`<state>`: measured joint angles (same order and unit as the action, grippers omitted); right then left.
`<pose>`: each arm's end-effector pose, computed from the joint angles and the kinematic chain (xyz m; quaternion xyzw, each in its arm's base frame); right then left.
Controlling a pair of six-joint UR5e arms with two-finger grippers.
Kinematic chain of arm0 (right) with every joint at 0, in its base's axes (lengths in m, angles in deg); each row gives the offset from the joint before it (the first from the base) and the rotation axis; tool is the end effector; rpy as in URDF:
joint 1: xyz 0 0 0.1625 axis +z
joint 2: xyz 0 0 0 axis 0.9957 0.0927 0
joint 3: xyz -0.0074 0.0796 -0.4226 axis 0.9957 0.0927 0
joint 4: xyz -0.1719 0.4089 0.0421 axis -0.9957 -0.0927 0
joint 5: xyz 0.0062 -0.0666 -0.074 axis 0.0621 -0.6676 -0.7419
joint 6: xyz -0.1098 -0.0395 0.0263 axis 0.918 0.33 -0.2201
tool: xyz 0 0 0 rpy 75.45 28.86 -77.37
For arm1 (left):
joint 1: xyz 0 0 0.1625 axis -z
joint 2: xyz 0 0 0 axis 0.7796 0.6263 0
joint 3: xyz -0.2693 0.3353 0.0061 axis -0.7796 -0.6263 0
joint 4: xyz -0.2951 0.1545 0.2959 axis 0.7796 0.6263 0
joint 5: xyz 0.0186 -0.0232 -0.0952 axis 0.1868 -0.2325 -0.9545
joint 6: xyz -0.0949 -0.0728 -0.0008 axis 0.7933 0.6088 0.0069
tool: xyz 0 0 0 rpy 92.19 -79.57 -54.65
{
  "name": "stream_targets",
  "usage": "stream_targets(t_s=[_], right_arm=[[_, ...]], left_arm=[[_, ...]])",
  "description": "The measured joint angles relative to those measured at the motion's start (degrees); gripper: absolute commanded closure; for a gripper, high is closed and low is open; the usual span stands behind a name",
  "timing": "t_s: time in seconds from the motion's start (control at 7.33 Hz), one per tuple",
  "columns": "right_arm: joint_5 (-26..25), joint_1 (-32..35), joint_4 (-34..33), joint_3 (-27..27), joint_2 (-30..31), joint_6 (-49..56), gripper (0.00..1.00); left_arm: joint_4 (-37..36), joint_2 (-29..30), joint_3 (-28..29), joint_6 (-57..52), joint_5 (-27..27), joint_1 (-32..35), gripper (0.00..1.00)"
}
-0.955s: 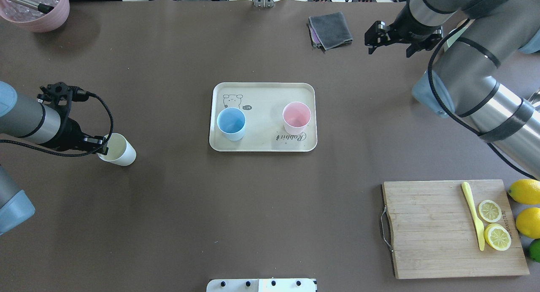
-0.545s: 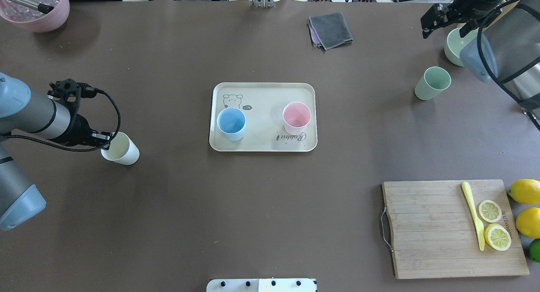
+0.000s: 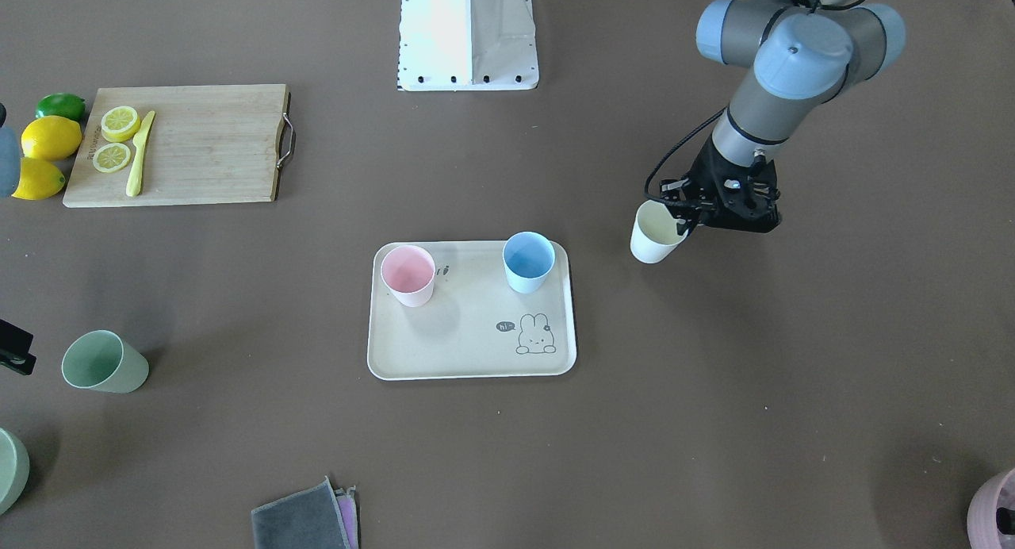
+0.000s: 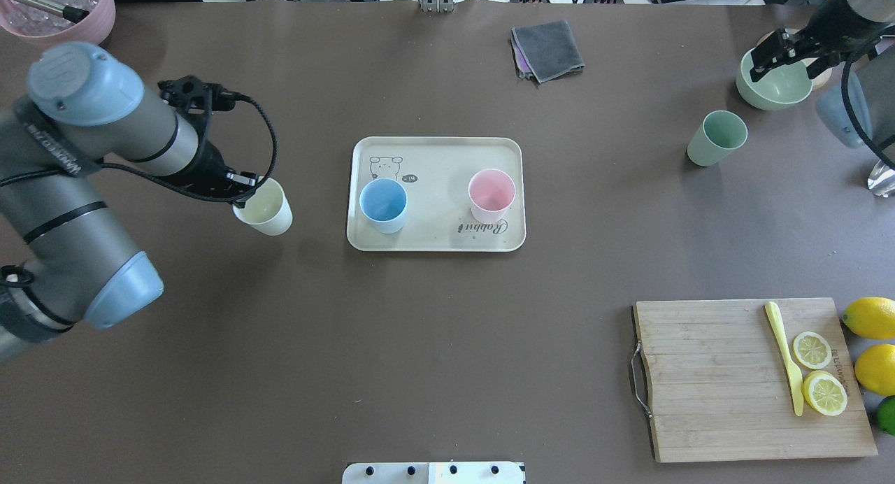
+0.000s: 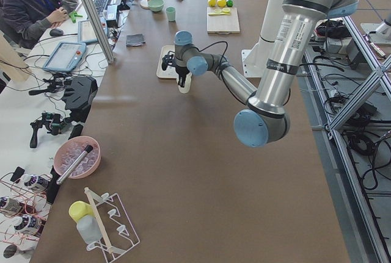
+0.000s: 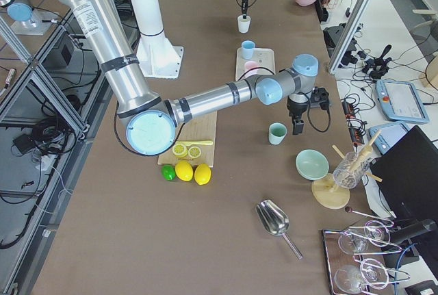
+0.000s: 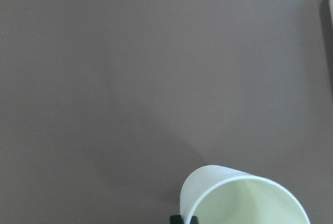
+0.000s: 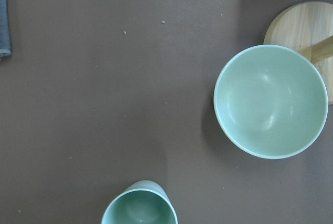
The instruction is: Place all cups on tray
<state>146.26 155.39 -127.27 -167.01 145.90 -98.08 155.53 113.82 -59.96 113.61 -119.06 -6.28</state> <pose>-0.1776 -0.6922 0.4863 0.0709 -0.3693 -0.0015 0.9266 0.4121 -0.5210 0.3045 0.0648 0.4082 0.0357 0.9099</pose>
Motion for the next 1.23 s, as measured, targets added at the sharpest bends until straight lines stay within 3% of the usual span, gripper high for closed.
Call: stream_targets(t_s=[0.27, 0.68, 0.82, 1.23], right_arm=[[-0.1, -0.9, 3.2, 2.0, 0.7, -0.5, 0.00], [-0.2, -1.8, 3.7, 2.3, 1.0, -0.7, 0.00], [-0.2, -2.0, 3.7, 2.3, 1.1, -0.7, 0.00], [-0.3, -2.6, 3.8, 1.9, 1.8, -1.7, 0.00]], left_arm=[[-2.4, 11.0, 9.3, -0.1, 0.0, 0.3, 1.00], [4.2, 21.4, 24.0, 0.5, 0.0, 0.8, 1.00], [5.8, 23.7, 27.4, 0.7, 0.0, 0.8, 0.01], [9.1, 25.0, 29.5, 0.7, 1.6, -0.6, 0.02]])
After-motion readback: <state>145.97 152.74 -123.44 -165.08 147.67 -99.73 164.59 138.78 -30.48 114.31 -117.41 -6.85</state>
